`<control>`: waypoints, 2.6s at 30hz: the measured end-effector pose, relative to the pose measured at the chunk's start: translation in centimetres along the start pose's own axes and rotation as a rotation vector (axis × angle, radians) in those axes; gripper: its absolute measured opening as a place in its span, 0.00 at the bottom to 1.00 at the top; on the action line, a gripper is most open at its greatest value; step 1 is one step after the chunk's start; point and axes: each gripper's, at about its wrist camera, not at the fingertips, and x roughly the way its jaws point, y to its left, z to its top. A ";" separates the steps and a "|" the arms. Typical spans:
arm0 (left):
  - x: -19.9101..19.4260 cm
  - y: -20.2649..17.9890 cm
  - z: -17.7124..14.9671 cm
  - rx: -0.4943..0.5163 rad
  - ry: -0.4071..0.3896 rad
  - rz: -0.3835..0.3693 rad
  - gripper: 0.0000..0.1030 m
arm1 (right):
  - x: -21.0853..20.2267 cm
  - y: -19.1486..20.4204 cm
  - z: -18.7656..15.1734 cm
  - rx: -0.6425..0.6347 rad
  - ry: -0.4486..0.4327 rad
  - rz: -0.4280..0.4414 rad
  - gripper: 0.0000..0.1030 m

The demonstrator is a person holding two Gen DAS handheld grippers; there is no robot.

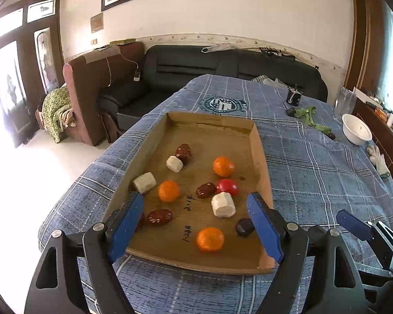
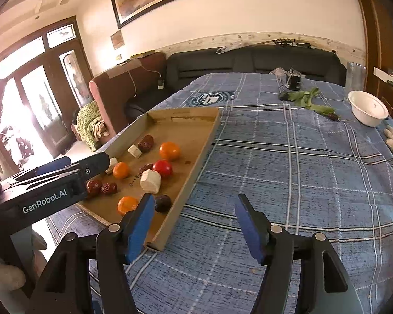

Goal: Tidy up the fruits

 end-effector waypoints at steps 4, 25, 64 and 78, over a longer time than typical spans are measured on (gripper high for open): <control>0.2 -1.4 0.0 0.025 0.006 -0.003 0.79 | -0.3 -0.8 -0.3 0.006 -0.006 -0.009 0.69; 0.4 -4.0 -0.3 0.047 0.006 -0.025 0.79 | -0.3 -2.8 -1.1 0.047 0.009 -0.031 0.73; -9.3 0.4 -1.7 -0.068 -0.504 0.238 1.00 | -1.8 2.6 -2.6 -0.116 -0.055 -0.083 0.84; -4.8 1.7 -1.7 -0.117 -0.239 0.129 1.00 | -1.2 2.8 -3.1 -0.127 -0.034 -0.089 0.85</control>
